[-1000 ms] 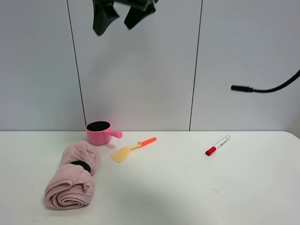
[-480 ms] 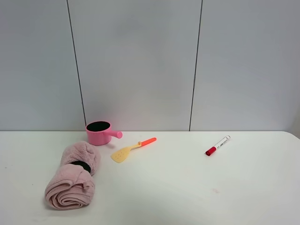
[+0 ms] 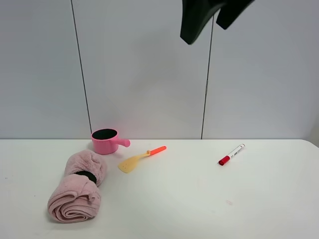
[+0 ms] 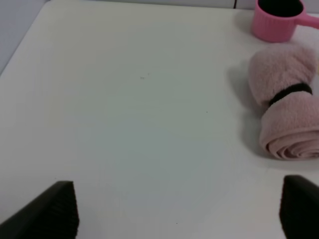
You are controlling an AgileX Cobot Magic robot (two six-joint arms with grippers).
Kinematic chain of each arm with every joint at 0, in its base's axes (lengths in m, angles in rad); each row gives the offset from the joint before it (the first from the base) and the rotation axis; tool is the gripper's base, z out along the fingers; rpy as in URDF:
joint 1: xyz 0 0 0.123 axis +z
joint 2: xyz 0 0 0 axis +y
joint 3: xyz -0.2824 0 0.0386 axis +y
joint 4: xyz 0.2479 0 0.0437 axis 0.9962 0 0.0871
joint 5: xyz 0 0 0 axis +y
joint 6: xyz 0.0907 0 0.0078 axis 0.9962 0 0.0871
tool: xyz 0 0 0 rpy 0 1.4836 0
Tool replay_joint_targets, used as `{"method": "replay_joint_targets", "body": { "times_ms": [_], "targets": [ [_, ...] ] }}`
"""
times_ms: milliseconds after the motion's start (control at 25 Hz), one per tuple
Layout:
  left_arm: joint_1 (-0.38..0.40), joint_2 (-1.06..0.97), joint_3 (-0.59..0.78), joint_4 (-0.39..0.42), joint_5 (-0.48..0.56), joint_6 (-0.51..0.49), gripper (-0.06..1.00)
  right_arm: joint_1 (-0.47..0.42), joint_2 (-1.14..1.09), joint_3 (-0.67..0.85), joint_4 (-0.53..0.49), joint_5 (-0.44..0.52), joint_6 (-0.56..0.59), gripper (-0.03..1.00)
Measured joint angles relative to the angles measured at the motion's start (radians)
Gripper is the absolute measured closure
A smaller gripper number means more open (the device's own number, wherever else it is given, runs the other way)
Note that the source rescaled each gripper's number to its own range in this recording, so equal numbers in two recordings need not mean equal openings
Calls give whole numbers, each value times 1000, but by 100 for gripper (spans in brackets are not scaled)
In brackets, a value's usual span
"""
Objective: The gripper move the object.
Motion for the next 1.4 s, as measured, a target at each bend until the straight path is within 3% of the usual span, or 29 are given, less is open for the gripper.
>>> {"method": "replay_joint_targets", "body": {
  "times_ms": [240, 400, 520, 800, 1400],
  "targets": [
    [0, 0, 0, 0, 0, 0, -6, 0, -271, 372, 0, -160, 102, 5],
    [0, 0, 0, -1, 0, 0, -6, -15, -433, 524, 11, -228, 205, 0],
    [0, 0, 0, -1, 0, 0, -6, -77, -523, 618, 31, -239, 220, -1],
    [0, 0, 0, -1, 0, 0, -6, -272, -673, 785, 51, -215, 228, -1],
    [0, 0, 0, -1, 0, 0, -6, -628, -1139, 995, 148, -8, 208, -1]
  ]
}}
